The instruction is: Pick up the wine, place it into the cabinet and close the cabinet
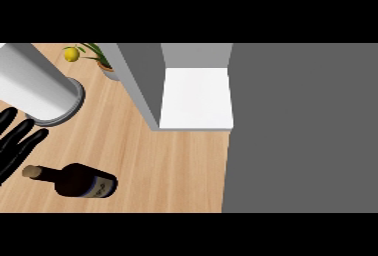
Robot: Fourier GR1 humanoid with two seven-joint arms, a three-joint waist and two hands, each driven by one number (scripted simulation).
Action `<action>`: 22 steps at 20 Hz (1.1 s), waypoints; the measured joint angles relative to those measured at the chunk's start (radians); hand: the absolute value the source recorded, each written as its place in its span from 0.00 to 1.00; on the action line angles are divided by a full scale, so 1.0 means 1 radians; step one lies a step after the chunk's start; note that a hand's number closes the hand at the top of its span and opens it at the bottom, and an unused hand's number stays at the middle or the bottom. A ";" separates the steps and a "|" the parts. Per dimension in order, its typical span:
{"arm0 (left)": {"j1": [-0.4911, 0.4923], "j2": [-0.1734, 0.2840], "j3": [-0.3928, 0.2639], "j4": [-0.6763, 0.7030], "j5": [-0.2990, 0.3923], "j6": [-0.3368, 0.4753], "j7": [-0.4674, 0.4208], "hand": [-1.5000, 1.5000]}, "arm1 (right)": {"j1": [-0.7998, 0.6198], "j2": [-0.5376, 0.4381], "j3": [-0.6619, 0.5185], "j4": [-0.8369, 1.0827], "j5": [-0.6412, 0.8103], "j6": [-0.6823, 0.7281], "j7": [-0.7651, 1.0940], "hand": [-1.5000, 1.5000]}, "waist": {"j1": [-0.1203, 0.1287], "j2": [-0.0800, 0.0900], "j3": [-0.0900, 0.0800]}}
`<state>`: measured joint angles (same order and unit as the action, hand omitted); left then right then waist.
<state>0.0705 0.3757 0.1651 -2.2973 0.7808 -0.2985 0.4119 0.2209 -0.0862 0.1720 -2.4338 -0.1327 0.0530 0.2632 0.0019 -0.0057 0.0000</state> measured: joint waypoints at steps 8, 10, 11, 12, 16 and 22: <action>-0.074 0.081 0.091 -0.016 0.111 0.125 0.159 0.00 | -0.042 0.018 0.113 -0.058 0.069 -0.073 0.136 0.00 | -0.002 0.001 0.000; -0.064 0.077 0.095 -0.020 0.116 0.133 0.177 0.00 | -0.060 0.020 0.139 -0.063 0.080 -0.093 0.165 0.00 | -0.001 0.001 0.000; -0.076 0.085 0.111 -0.015 0.126 0.137 0.186 0.00 | -0.067 0.022 0.151 -0.065 0.083 -0.103 0.177 0.00 | -0.001 0.001 0.000; -0.066 0.089 0.129 -0.018 0.136 0.128 0.192 0.00 | -0.070 0.029 0.174 -0.061 0.096 -0.118 0.180 0.00 | 0.000 0.001 0.000; -0.059 0.089 0.150 -0.020 0.145 0.127 0.216 0.00 | -0.086 0.020 0.192 -0.066 0.105 -0.142 0.203 0.00 | -0.001 0.001 -0.001; -0.061 0.078 0.142 -0.015 0.147 0.127 0.235 0.00 | -0.105 0.012 0.252 -0.072 0.120 -0.190 0.233 0.00 | -0.007 0.001 -0.001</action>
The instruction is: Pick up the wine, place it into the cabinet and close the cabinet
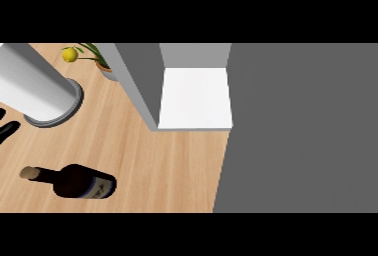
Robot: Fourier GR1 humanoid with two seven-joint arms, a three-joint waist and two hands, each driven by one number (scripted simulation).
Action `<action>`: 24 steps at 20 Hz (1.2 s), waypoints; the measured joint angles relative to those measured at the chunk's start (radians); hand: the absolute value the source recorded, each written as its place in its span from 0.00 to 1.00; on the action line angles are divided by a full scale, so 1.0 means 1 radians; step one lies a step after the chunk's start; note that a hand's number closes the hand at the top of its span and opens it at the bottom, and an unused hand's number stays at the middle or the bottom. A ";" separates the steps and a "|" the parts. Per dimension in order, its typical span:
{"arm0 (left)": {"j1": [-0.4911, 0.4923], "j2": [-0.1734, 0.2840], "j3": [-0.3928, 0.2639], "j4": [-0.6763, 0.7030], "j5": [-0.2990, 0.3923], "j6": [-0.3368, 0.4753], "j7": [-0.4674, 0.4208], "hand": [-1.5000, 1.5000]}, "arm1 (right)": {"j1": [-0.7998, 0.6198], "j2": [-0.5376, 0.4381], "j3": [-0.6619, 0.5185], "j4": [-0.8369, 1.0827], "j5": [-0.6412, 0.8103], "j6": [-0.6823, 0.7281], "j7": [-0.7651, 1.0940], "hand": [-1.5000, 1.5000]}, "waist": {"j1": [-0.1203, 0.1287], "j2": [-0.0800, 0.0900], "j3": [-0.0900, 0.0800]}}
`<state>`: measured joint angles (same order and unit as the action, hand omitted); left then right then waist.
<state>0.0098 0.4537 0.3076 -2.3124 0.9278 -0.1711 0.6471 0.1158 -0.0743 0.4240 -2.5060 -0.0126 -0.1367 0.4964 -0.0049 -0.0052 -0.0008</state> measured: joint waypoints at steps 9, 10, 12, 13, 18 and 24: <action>0.001 -0.036 -0.024 0.034 -0.070 -0.049 -0.030 0.00 | -0.030 -0.018 0.055 0.002 0.025 -0.074 0.011 0.00 | -0.004 0.001 0.000; 0.010 -0.045 -0.028 0.047 -0.091 -0.069 -0.045 0.00 | -0.040 -0.020 0.062 0.001 0.028 -0.085 0.020 0.00 | -0.005 0.001 -0.001; 0.025 -0.058 -0.034 0.065 -0.111 -0.103 -0.064 0.00 | -0.060 -0.026 0.068 0.000 0.034 -0.104 0.040 0.00 | -0.005 0.001 -0.001; 0.037 -0.069 -0.037 0.074 -0.123 -0.123 -0.078 0.00 | -0.060 -0.031 0.071 0.001 0.036 -0.108 0.034 0.00 | -0.005 0.001 -0.001; 0.073 -0.116 -0.056 0.119 -0.203 -0.182 -0.131 0.00 | -0.087 -0.056 0.082 -0.002 0.046 -0.135 0.057 0.00 | -0.007 0.001 -0.001; 0.097 -0.157 -0.052 0.240 -0.299 -0.285 -0.239 0.00 | -0.101 -0.085 0.094 -0.005 0.056 -0.167 0.071 0.00 | -0.008 0.001 -0.001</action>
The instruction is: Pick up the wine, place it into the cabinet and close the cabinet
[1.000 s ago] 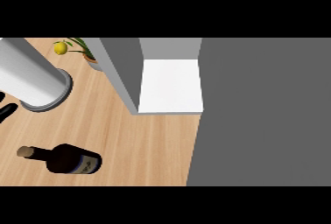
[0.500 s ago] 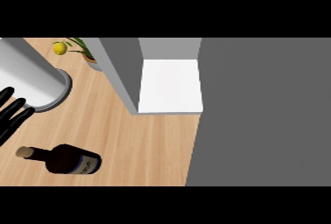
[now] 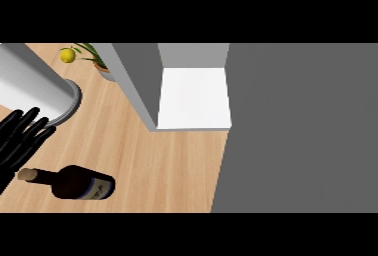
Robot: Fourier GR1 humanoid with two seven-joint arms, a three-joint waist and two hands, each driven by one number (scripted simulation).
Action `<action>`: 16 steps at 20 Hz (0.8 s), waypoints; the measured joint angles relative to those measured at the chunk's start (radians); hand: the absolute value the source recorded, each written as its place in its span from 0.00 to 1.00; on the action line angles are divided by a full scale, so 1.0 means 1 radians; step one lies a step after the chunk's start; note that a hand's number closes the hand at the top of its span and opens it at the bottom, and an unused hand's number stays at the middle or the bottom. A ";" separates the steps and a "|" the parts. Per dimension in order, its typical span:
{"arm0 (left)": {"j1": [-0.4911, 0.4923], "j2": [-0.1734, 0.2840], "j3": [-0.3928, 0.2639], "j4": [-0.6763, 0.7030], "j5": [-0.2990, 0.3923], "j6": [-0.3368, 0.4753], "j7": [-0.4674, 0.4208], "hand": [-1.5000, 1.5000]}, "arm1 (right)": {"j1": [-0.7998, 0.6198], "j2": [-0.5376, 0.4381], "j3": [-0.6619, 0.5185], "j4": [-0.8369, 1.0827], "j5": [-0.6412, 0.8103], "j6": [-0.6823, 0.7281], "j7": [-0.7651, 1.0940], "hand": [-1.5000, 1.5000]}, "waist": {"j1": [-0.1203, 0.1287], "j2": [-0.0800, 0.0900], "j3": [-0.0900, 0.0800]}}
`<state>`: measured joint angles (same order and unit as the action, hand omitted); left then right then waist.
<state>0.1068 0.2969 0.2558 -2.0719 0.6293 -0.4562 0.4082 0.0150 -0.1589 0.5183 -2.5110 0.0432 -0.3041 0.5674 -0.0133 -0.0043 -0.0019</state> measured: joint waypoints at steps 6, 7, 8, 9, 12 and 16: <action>0.031 -0.041 0.009 0.109 -0.108 -0.077 -0.118 0.00 | -0.016 -0.029 0.024 -0.002 0.010 -0.033 0.016 0.00 | -0.001 -0.001 0.000; 0.040 -0.046 0.013 0.124 -0.127 -0.091 -0.140 0.00 | -0.010 -0.036 0.025 -0.003 0.012 -0.037 0.014 0.00 | -0.001 -0.001 0.000; 0.044 -0.043 0.023 0.145 -0.137 -0.107 -0.159 0.00 | -0.017 -0.040 0.024 -0.003 0.013 -0.040 0.013 0.00 | -0.001 -0.001 0.000; 0.054 -0.046 0.028 0.160 -0.152 -0.121 -0.181 0.00 | -0.020 -0.045 0.023 -0.003 0.014 -0.045 0.011 0.00 | 0.000 -0.001 0.000; 0.065 -0.047 0.044 0.220 -0.191 -0.161 -0.235 0.00 | -0.031 -0.056 0.034 -0.003 0.018 -0.060 0.018 0.00 | 0.000 -0.001 0.000; 0.039 -0.044 0.055 0.311 -0.241 -0.193 -0.295 0.00 | -0.064 -0.073 0.018 -0.002 0.021 -0.070 0.043 0.00 | -0.001 0.000 0.000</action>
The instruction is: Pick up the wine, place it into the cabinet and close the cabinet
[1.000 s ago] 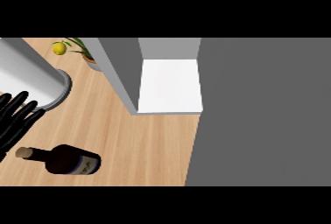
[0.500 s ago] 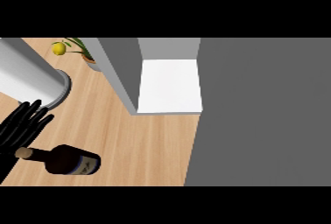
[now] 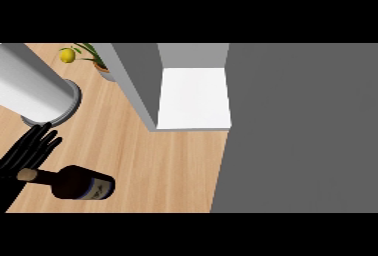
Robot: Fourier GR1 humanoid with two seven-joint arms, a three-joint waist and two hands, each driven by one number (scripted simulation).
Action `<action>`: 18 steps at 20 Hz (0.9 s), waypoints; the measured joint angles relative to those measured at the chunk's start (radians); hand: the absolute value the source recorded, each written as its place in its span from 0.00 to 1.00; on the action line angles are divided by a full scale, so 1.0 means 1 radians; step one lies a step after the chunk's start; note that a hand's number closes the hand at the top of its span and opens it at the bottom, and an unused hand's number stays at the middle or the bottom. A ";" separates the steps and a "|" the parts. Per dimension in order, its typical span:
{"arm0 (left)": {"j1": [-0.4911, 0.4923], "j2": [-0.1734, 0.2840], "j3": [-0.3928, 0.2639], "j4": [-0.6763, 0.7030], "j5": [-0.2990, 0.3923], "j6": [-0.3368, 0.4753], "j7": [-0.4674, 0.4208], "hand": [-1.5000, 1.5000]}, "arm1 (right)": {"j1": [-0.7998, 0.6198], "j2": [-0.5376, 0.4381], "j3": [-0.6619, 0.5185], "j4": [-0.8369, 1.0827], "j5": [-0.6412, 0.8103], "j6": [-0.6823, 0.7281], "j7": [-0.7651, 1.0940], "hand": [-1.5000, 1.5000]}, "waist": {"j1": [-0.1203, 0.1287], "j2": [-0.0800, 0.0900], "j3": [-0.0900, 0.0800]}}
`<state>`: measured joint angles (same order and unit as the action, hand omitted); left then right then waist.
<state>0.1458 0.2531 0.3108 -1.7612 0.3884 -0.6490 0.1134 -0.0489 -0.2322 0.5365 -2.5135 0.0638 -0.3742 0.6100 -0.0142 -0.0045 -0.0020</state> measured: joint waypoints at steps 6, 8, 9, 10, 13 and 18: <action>0.010 -0.006 0.008 0.132 -0.101 -0.061 -0.134 0.00 | -0.008 -0.020 0.014 -0.002 0.005 -0.027 0.002 0.00 | -0.002 -0.001 0.000; 0.003 -0.008 0.010 0.172 -0.137 -0.063 -0.168 0.00 | -0.026 -0.022 0.007 -0.001 0.006 -0.037 0.019 0.00 | -0.001 0.000 0.000; -0.017 -0.007 0.010 0.207 -0.158 -0.062 -0.188 0.00 | -0.022 -0.024 0.010 0.001 0.006 -0.037 0.007 0.00 | -0.001 0.000 0.000; -0.034 -0.008 0.010 0.238 -0.175 -0.055 -0.202 0.00 | -0.030 -0.026 0.021 0.000 0.007 -0.041 0.016 0.00 | -0.003 0.000 0.000; -0.068 -0.001 0.018 0.341 -0.239 -0.052 -0.289 0.00 | -0.029 -0.033 0.025 0.002 0.008 -0.048 0.005 0.00 | -0.005 0.001 0.000; -0.095 -0.010 0.001 0.447 -0.329 -0.030 -0.401 0.00 | -0.038 -0.033 0.074 0.004 0.017 -0.083 0.016 0.00 | -0.003 0.001 0.000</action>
<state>0.0511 0.2434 0.3117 -1.3140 0.0594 -0.6794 -0.2877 -0.0872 -0.2655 0.6104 -2.5095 0.0805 -0.4568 0.6262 -0.0176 -0.0040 -0.0020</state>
